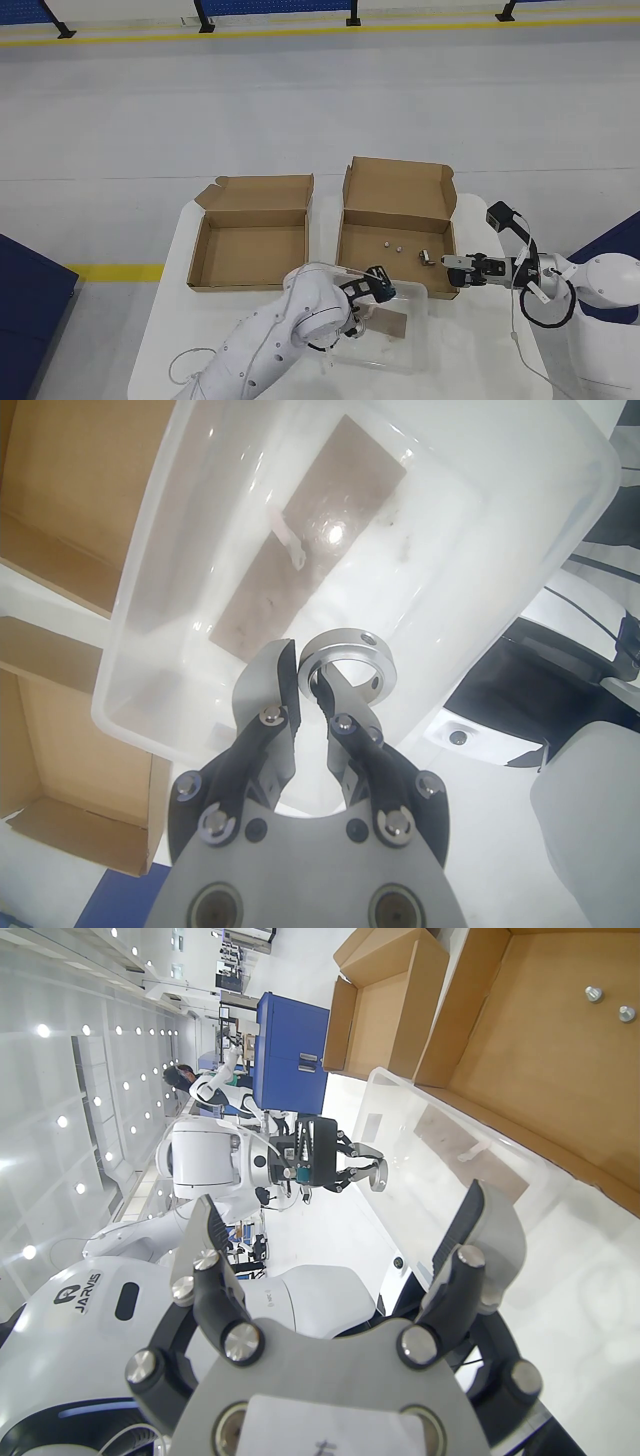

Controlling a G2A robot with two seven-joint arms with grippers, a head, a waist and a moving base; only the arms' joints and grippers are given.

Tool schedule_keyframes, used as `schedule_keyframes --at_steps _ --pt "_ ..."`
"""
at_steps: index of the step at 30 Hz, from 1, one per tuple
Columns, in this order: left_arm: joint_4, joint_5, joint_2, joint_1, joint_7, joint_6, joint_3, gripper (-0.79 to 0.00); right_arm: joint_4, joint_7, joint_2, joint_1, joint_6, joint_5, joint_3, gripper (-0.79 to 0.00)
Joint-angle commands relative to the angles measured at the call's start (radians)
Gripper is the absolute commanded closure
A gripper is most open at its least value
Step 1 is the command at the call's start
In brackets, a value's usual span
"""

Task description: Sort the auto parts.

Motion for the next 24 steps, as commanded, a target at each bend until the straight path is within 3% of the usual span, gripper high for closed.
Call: schedule_keyframes --at_steps 1,7,12,16,24 --pt "-0.012 -0.038 0.01 0.021 0.092 -0.019 -0.047 0.0 0.0 0.0 0.0 0.0 0.0 0.0 0.0 -0.785" --pt "-0.045 -0.267 0.05 0.099 0.225 -0.196 -0.223 0.0 0.0 0.0 0.0 0.0 0.0 0.0 0.0 -0.785" --pt "-0.011 -0.463 0.082 0.152 0.319 -0.373 -0.347 0.0 0.0 0.0 0.0 0.0 0.0 0.0 0.0 -0.785" --pt "0.011 -0.526 0.105 0.166 0.4 -0.454 -0.376 0.0 0.0 0.0 0.0 0.0 0.0 0.0 0.0 -0.785" --pt "0.011 -0.526 0.105 0.166 0.4 -0.454 -0.376 0.0 0.0 0.0 0.0 0.0 0.0 0.0 0.0 -0.785"
